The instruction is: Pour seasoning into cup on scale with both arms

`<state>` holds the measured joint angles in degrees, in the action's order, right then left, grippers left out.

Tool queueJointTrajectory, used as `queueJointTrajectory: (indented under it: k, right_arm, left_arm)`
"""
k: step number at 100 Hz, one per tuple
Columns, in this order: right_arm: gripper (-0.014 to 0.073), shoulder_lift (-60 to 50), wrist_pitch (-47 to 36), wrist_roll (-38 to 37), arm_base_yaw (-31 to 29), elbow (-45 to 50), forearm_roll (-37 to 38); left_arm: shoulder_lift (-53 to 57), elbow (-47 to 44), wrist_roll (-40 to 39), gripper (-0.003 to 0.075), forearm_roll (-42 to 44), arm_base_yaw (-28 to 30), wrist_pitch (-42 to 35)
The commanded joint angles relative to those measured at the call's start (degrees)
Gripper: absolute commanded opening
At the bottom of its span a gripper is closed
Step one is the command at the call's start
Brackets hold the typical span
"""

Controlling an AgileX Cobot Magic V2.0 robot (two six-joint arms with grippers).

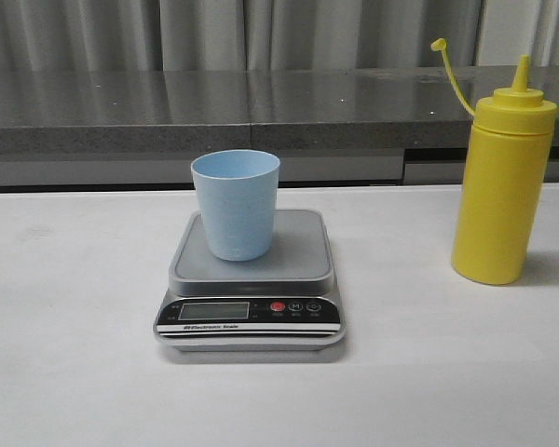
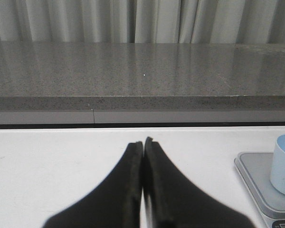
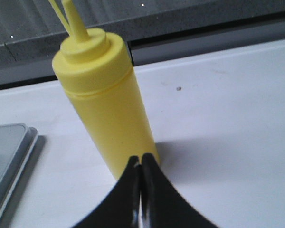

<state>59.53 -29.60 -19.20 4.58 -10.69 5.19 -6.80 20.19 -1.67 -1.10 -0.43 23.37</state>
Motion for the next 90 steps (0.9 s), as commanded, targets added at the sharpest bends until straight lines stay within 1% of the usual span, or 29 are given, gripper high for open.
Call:
queueJointTrajectory:
  k: [1,11,40,50,68,90]
  right_arm:
    - [-0.0067,-5.8,-1.6,0.4,-0.3,-0.6,-0.2]
    - [-0.0068,-11.9,1.5,0.4,-0.3,-0.2,-0.2]
    - [-0.0068,-28.3,16.3,0.4,-0.3,-0.2,-0.2]
    - [-0.0068,-33.2,20.0,0.4,-0.3,-0.2,0.0]
    - [-0.0068,-39.8,21.2,0.4,-0.3,1.5,0.1]
    - [-0.0068,-43.8,19.3,0.4,-0.3,5.0,0.1]
  left_arm:
    - [-0.6,1.6,-0.5,-0.002,-0.3,0.2,-4.6]
    - [-0.6,1.6,-0.5,-0.002,-0.3,0.2,-4.6]
    - [-0.6,1.6,-0.5,-0.002,-0.3,0.2,-4.6]
    - [-0.6,1.6,-0.5,-0.002,-0.3,0.2,-4.6]
    - [-0.6,1.6,-0.5,-0.002,-0.3,0.2,-4.6]
    - [-0.6,1.6,-0.5,-0.002,-0.3,0.2,-4.6]
